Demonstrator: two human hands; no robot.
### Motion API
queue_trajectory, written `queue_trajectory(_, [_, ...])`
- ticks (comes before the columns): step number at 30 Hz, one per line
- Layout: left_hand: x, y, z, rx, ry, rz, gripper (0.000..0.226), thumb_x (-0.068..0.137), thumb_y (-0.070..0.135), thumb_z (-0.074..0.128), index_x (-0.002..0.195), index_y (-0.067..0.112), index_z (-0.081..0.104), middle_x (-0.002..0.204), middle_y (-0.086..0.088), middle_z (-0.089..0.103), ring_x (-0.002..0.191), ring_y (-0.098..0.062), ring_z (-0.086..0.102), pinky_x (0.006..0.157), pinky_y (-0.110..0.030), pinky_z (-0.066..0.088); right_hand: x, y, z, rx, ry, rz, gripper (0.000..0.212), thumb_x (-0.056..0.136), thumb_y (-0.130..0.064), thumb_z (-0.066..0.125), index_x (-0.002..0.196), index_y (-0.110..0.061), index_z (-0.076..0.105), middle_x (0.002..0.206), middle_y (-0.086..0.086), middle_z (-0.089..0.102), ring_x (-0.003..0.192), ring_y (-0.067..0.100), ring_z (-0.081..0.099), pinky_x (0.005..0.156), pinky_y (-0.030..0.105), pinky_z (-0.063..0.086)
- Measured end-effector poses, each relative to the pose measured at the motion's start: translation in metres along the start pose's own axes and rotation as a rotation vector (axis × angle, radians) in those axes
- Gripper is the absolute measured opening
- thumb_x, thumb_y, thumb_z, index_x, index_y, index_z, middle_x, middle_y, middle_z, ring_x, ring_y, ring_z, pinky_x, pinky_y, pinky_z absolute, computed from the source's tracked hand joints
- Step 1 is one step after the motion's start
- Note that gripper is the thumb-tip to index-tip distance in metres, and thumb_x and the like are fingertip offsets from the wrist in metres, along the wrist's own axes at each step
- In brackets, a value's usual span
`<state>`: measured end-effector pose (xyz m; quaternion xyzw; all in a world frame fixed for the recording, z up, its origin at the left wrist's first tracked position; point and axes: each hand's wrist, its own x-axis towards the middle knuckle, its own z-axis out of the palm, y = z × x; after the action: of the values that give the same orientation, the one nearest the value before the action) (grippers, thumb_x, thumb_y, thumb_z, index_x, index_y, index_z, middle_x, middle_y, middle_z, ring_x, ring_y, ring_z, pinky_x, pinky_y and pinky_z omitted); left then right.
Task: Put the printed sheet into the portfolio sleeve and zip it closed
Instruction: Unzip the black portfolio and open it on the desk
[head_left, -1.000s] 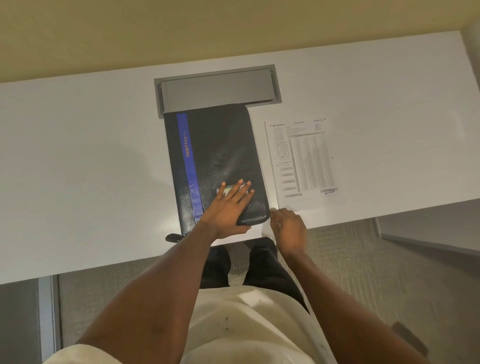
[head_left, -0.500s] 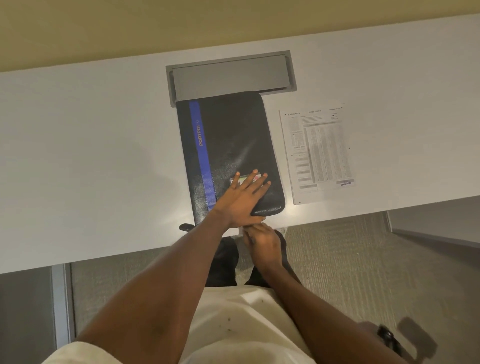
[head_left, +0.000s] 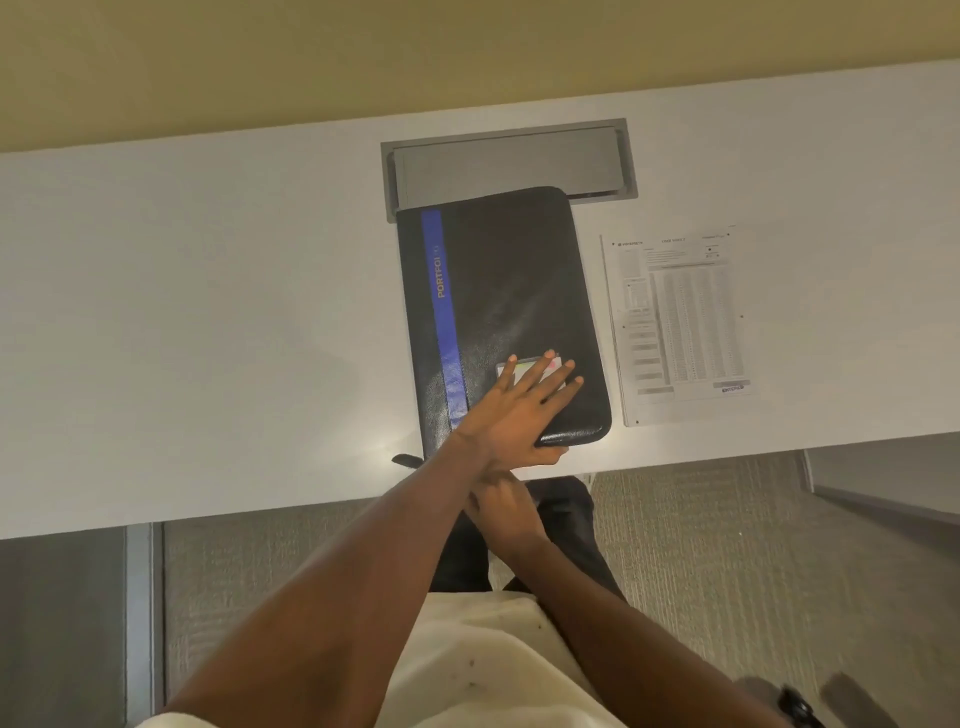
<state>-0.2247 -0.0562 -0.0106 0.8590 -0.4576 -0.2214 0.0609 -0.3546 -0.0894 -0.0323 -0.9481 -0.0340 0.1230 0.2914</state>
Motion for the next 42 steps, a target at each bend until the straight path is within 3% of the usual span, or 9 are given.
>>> queue_trajectory(3, [-0.001,-0.002,-0.001,-0.012,0.005,0.009,0.092,0.097,0.069,0.044,0.166,0.021,0.010,0.175,-0.007,0.004,0.161,-0.032,-0.004,0.126,-0.064,0.011,-0.023,0.030,-0.009,0.095,-0.074,0.133,0.027,0.101,-0.013,0.060,0.126,-0.006,0.068,0.120,0.014,0.071,0.105,0.028,0.069,0.098,0.040,0.056])
queue_trajectory(6, [-0.002,-0.002,-0.002,-0.019,0.019,0.014,0.093,0.096,0.071,0.043,0.166,0.020,0.009,0.175,-0.007,0.003,0.161,-0.032,-0.004,0.126,-0.065,0.010,-0.041,0.061,-0.038,0.198,0.210,0.512,0.026,0.100,-0.009,0.059,0.122,-0.016,0.069,0.117,0.000,0.069,0.109,0.023,0.068,0.096,0.031,0.052])
queue_trajectory(10, [-0.004,-0.001,-0.001,-0.015,0.035,0.023,0.091,0.097,0.068,0.042,0.166,0.022,0.005,0.175,-0.007,0.002,0.161,-0.031,-0.006,0.127,-0.064,0.005,-0.007,0.097,-0.102,0.716,0.625,0.856,0.018,0.105,-0.017,0.055,0.109,-0.019,0.072,0.108,0.000,0.074,0.104,0.022,0.071,0.100,0.046,0.057])
queue_trajectory(16, [-0.011,0.001,-0.003,-0.037,0.073,0.009,0.088,0.099,0.067,0.040,0.166,0.022,0.005,0.175,-0.005,0.004,0.162,-0.030,0.000,0.128,-0.061,0.008,0.074,0.084,-0.172,0.860,0.133,0.603,0.032,0.108,-0.046,0.043,0.124,-0.032,0.067,0.118,-0.018,0.073,0.108,0.008,0.070,0.081,0.016,0.056])
queue_trajectory(22, [-0.019,-0.011,-0.042,-0.447,0.421,-0.322,0.070,0.105,0.058,0.038,0.165,0.028,0.018,0.175,0.007,0.009,0.161,-0.019,0.011,0.128,-0.045,0.018,0.077,0.052,-0.185,0.635,0.289,0.574,0.027,0.106,-0.029,0.052,0.122,-0.014,0.067,0.114,-0.002,0.071,0.099,0.014,0.068,0.094,0.031,0.057])
queue_trajectory(28, [-0.028,-0.049,-0.141,-0.796,0.622,-0.585,0.068,0.104,0.058,0.045,0.161,0.025,0.033,0.169,-0.001,0.031,0.152,-0.022,0.035,0.123,-0.046,0.035,0.069,-0.035,-0.186,0.504,0.469,0.399,0.025,0.104,-0.032,0.057,0.125,-0.025,0.066,0.099,-0.039,0.057,0.091,-0.027,0.056,0.070,-0.010,0.037])
queue_trajectory(32, [-0.056,-0.072,-0.190,-0.949,0.686,-0.698,0.074,0.095,0.065,0.057,0.157,0.029,0.040,0.157,0.000,0.048,0.129,-0.022,0.058,0.107,-0.039,0.049,0.062,-0.088,-0.174,0.567,0.438,0.262,0.030,0.103,-0.036,0.058,0.133,-0.036,0.061,0.105,-0.044,0.056,0.100,-0.022,0.058,0.069,-0.003,0.046])
queue_trajectory(39, [-0.107,-0.095,-0.207,-0.980,0.699,-0.707,0.052,0.095,0.024,0.072,0.145,0.020,0.058,0.131,-0.003,0.067,0.098,-0.019,0.072,0.083,-0.047,0.064,0.066,-0.110,-0.153,0.492,0.139,-0.038,0.044,0.108,-0.048,0.035,0.151,-0.039,0.041,0.142,-0.032,0.050,0.125,-0.010,0.052,0.102,0.007,0.042])
queue_trajectory(42, [-0.126,-0.109,-0.202,-0.819,0.796,-0.735,0.040,0.095,0.016,0.070,0.135,0.016,0.067,0.126,-0.004,0.068,0.093,-0.017,0.070,0.076,-0.024,0.060,0.079,-0.090,-0.139,0.331,0.095,-0.034,0.044,0.108,-0.043,0.040,0.152,-0.038,0.038,0.151,-0.015,0.052,0.134,-0.001,0.050,0.111,0.019,0.041])
